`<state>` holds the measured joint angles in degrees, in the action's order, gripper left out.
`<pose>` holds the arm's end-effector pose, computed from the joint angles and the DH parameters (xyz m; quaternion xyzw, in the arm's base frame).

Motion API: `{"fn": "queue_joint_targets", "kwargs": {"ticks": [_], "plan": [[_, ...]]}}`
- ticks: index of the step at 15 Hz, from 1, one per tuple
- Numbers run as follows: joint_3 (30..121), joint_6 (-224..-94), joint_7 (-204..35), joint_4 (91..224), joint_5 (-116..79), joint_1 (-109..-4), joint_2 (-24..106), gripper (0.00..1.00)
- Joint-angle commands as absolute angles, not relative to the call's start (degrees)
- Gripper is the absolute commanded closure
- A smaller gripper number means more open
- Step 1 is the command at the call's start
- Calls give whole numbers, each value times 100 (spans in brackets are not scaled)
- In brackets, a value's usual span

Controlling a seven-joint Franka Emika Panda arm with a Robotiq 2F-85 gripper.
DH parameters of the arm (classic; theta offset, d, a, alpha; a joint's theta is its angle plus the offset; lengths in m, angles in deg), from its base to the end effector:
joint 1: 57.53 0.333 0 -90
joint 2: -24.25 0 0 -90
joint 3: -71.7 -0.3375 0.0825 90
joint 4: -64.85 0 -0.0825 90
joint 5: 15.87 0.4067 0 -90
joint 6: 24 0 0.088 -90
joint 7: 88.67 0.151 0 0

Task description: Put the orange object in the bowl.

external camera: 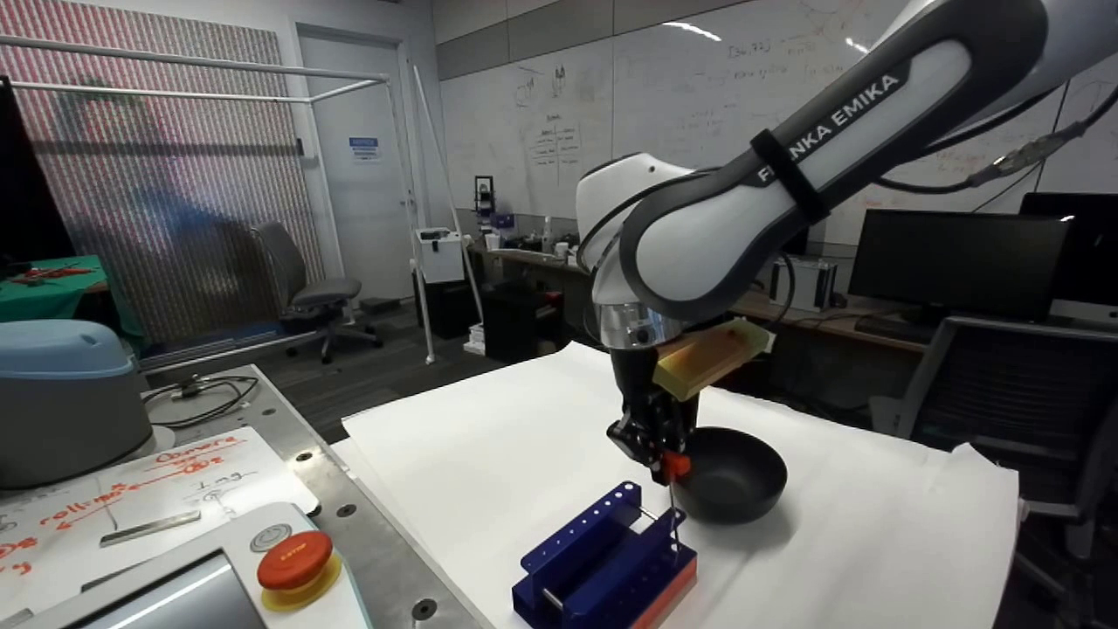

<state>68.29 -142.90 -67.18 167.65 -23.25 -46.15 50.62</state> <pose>0.6331 0.1536 0.2423 0.9950 -0.0241 -0.0718 0.0655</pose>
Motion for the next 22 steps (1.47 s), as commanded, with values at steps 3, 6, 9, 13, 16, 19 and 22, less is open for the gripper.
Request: {"fn": "queue_joint_targets", "kwargs": {"ticks": [3, 6, 9, 13, 16, 19, 22], "plan": [[6833, -14316, -6517, 17521, -2315, -4551, 3759, 92], [6857, -14306, -6308, 17794, -2589, -4563, 3186, 89], [6952, -14425, -5451, 17942, -3776, -4577, 3127, 89], [7097, -14241, -4421, 17762, -4976, -4669, 3746, 89], [7174, -14214, -4351, 17581, -4995, -4728, 4308, 89], [7217, -14311, -4431, 17346, -4773, -4744, 4824, 89], [7243, -14378, -4505, 17105, -4567, -4718, 5151, 53]]}}
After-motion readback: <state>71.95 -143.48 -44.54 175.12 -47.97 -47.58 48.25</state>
